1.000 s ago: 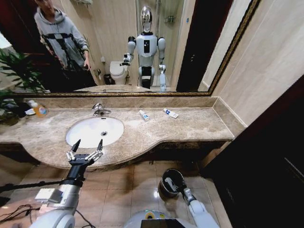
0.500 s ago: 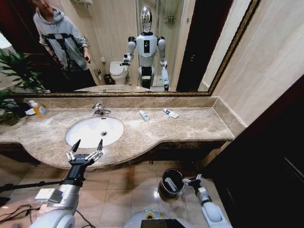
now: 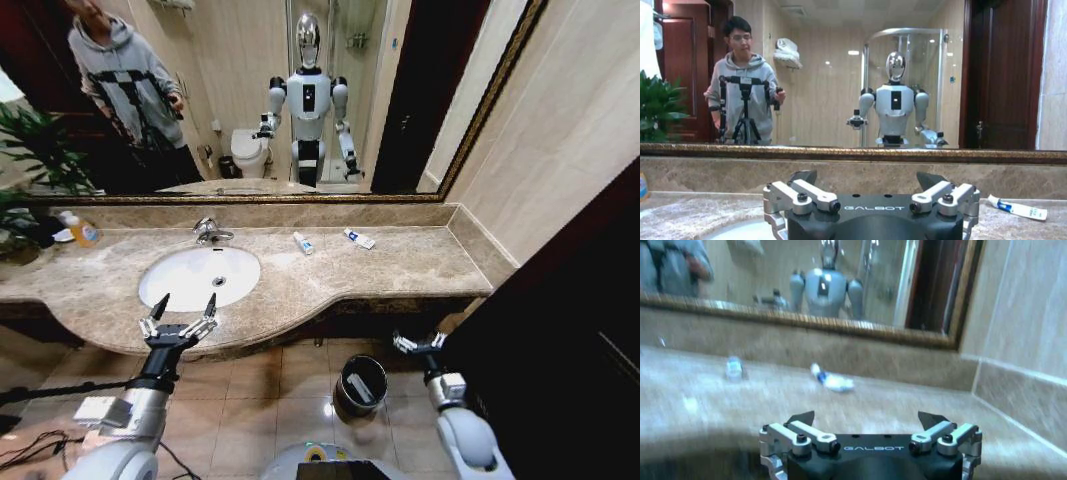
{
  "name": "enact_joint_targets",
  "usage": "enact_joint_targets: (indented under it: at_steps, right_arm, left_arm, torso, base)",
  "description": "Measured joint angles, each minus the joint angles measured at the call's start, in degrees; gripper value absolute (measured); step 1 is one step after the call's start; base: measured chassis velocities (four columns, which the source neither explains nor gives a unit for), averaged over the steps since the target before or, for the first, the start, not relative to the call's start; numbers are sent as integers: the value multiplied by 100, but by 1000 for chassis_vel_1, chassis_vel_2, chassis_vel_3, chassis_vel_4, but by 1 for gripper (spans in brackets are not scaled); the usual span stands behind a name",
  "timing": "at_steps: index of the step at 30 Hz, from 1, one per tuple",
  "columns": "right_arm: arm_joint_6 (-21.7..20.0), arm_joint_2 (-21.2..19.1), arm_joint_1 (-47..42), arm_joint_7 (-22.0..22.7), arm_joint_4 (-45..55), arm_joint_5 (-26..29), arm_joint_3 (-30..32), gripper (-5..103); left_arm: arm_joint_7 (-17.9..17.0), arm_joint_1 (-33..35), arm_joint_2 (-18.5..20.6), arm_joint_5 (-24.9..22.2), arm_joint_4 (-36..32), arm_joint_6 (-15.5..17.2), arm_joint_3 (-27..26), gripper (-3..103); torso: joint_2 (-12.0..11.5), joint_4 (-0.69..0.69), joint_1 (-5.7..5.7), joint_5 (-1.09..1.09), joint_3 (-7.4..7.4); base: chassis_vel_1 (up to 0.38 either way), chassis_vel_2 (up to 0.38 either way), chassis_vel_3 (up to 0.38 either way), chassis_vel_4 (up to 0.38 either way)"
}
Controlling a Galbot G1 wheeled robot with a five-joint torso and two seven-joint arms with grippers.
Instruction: Pick up the trash from the sink and place it in the trash bin.
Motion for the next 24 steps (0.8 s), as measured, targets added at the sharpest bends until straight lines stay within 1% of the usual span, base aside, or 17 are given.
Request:
enact_joint_targets:
  at_steps: [1, 2, 3, 4, 6, 8, 11, 13, 15, 16, 19, 20, 22, 24]
  right_arm:
    - [-153, -34, 52, 1, 164, 134, -49, 100]
    - [-153, -34, 52, 1, 164, 134, -49, 100]
    - [-245, -57, 92, -3, 245, 237, -85, 100]
    - [-517, -129, 255, -25, 405, 597, -196, 100]
    - [-837, -234, 529, -56, 461, 996, -348, 100]
    - [-874, -262, 584, -70, 459, 1042, -376, 100]
    - [-953, -663, 1079, -275, 188, 1262, -685, 100]
    - [-958, -735, 1201, -293, 115, 1281, -756, 100]
    - [-1010, -868, 1613, -327, -105, 1321, -984, 100]
    - [-1010, -868, 1613, -327, -105, 1321, -984, 100]
    - [-1098, -901, 2387, -323, -517, 1322, -1418, 100]
    - [-1098, -901, 2387, -323, -517, 1322, -1418, 100]
    - [-1208, -893, 2747, -273, -702, 1329, -1692, 100]
    - [-1415, -858, 3256, -181, -1034, 1375, -2135, 100]
  left_arm:
    - [0, 0, 0, 0, 0, 0, 0, 100]
    - [0, 0, 0, 0, 0, 0, 0, 100]
    - [0, 0, 0, 0, 0, 0, 0, 100]
    - [0, 0, 0, 0, 0, 0, 0, 100]
    - [0, 0, 0, 0, 0, 0, 0, 100]
    - [0, 0, 0, 0, 0, 0, 0, 100]
    - [0, 0, 0, 0, 0, 0, 0, 100]
    - [0, 0, 0, 0, 0, 0, 0, 100]
    - [0, 0, 0, 0, 0, 0, 0, 100]
    - [0, 0, 0, 0, 0, 0, 0, 100]
    - [0, 0, 0, 0, 0, 0, 0, 100]
    - [0, 0, 0, 0, 0, 0, 0, 100]
    - [0, 0, 1, 0, 0, 0, 0, 100]
    - [0, 0, 0, 0, 0, 0, 0, 100]
  torso:
    - [0, 0, 0, 1, 0]
    - [0, 0, 0, 1, 0]
    - [0, -1, 0, 1, 0]
    - [0, 0, 0, 0, 0]
    - [0, 1, 0, 1, 0]
    - [0, 1, 0, 1, 0]
    - [0, 0, 0, 1, 1]
    - [0, 0, 0, 2, 1]
    - [0, 0, 0, 1, 1]
    - [0, 0, 0, 1, 1]
    - [-1, 1, 1, 2, 1]
    - [-1, 1, 1, 2, 1]
    - [-1, 1, 1, 1, 1]
    - [-1, 1, 1, 1, 1]
  base:
    - [0, 0, 0, 0]
    - [0, 0, 0, 0]
    - [0, 0, 0, 0]
    - [0, 0, 0, 0]
    - [0, 0, 0, 0]
    - [0, 0, 0, 0]
    - [0, 0, 0, 0]
    - [0, 0, 0, 0]
    - [0, 0, 0, 0]
    - [0, 0, 0, 0]
    - [0, 0, 0, 0]
    - [0, 0, 0, 0]
    - [0, 0, 0, 0]
    - [0, 0, 0, 0]
